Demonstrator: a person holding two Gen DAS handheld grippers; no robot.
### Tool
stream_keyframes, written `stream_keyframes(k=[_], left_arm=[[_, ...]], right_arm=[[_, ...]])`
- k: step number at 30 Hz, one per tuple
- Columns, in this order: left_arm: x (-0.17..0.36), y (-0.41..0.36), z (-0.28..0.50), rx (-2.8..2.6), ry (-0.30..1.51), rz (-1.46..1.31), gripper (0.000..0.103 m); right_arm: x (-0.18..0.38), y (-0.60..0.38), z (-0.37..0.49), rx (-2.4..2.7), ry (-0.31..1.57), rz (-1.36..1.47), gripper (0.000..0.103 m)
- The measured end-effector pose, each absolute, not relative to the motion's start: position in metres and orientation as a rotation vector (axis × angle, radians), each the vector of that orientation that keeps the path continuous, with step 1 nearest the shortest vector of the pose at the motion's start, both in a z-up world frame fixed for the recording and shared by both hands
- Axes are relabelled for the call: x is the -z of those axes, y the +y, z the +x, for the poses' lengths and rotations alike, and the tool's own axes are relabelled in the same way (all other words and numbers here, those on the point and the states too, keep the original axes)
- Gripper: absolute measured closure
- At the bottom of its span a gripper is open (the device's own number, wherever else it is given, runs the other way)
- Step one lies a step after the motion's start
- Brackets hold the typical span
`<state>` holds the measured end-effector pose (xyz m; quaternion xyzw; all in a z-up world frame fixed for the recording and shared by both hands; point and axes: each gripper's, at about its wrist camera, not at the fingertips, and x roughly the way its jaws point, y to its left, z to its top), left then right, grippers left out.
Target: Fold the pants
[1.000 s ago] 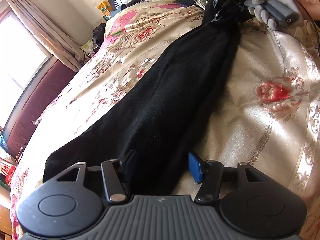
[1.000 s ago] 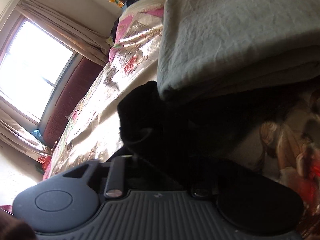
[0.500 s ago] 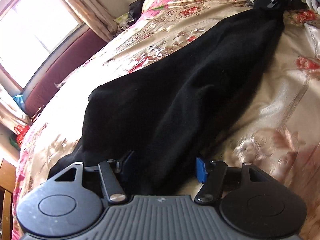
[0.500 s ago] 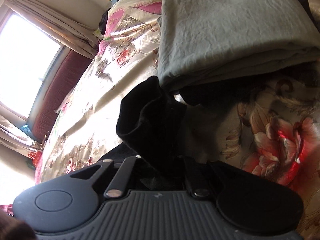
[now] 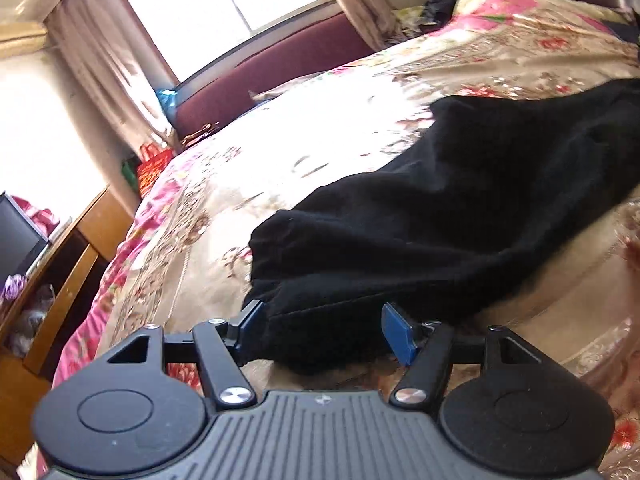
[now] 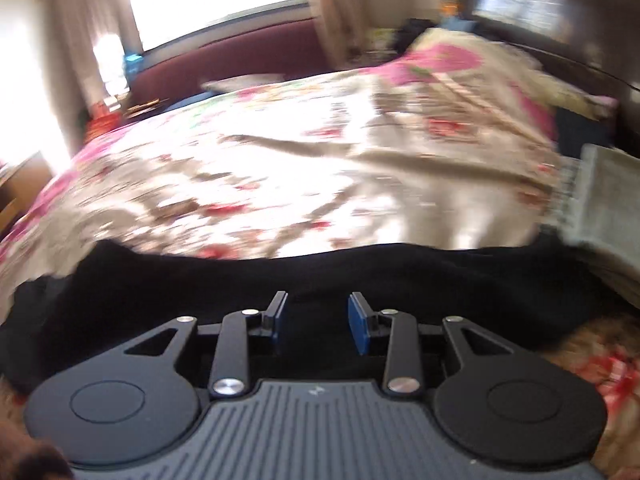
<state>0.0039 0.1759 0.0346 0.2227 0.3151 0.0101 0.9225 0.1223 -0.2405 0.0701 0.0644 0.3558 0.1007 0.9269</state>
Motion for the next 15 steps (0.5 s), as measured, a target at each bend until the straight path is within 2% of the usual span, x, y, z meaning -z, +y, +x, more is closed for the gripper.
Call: stream_keyframes(k=[4,7,9,13,14,15], left_arm=[[-0.025,0.208,0.013,-0.103,0.680,0.355,0.024],[-0.018,0.223,0.009,-0.124,0.690,0.341,0.024],[-0.017,0.225,0.005,-0.119,0.685,0.336,0.024],[-0.016,0.234,-0.010,-0.129,0.682,0.320,0.024],[-0.016,0.237,-0.012,-0.129,0.682,0.309,0.024],[-0.015,0.239,-0.012,-0.129,0.682,0.300,0.024]], right_arm=[[-0.050,-0.105,0.116,-0.652,0.753,-0.102,0.061],[-0.038,-0.024,0.089,-0.887,0.677,-0.345,0.055],[-0.035,0.014,0.075,-0.970,0.614,-0.460,0.047],[-0.019,0.068,0.078,-0.983,0.541,-0.632,0.049],[-0.013,0.078,0.082,-0.958,0.561,-0.663,0.062],[-0.009,0.082,0.090,-0.945,0.605,-0.657,0.090]])
